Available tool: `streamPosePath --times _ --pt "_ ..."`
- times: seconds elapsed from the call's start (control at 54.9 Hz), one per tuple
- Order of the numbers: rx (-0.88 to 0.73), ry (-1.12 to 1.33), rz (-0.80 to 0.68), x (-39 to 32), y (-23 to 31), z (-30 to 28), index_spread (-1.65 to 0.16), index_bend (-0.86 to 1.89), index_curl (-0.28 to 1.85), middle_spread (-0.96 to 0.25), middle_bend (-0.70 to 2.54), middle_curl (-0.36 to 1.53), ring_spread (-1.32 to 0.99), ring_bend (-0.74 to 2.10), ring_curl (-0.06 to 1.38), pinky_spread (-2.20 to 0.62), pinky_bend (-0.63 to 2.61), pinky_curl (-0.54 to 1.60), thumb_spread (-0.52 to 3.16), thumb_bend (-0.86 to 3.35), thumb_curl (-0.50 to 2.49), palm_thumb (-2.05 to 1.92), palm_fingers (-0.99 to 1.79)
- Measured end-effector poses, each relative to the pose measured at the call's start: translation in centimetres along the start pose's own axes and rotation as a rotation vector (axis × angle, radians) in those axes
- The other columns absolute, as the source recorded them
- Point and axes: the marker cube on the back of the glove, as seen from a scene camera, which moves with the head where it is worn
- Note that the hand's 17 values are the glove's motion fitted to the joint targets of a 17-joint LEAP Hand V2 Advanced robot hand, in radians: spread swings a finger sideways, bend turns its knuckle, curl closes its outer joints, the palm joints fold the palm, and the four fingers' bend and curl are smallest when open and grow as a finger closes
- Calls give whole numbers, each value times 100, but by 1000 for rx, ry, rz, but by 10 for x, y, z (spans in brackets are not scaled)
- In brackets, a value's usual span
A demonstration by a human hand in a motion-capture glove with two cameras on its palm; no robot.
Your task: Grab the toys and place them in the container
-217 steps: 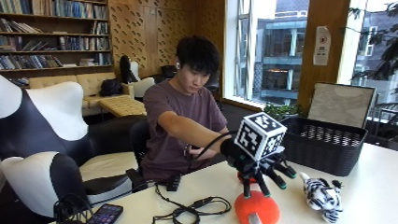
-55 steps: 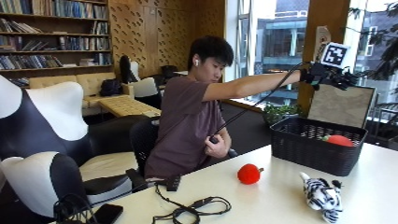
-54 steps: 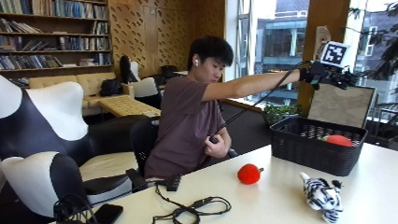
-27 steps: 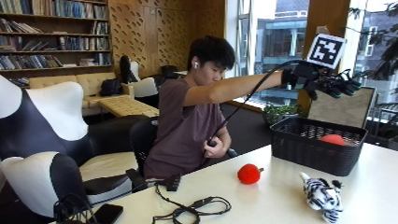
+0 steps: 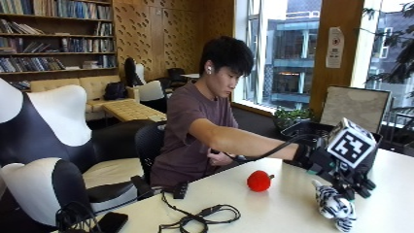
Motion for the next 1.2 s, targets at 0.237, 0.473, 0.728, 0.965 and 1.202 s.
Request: streamPosePath --times 0.237,0.473,0.728,0.965,1.202 --pt "-31 -47 -25 15 -40 68 -27 17 19 1 6 15 10 15 32 10 102 37 122 -3 36 18 -18" --pt "237 -138 -33 5 -51 77 -28 36 29 -15 35 25 -10 37 37 -8 88 32 127 10 45 44 49" --pt "298 -219 50 -4 -24 49 -34 64 47 -22 61 39 -36 66 54 -24 93 40 92 12 64 63 87" --pt "360 -174 119 -13 48 -51 -35 79 64 -24 78 51 -47 78 64 -29 103 49 72 8 75 65 73" --pt "424 -35 78 -46 118 -128 -36 85 77 -24 88 60 -51 88 73 -30 111 55 62 4 84 66 60"
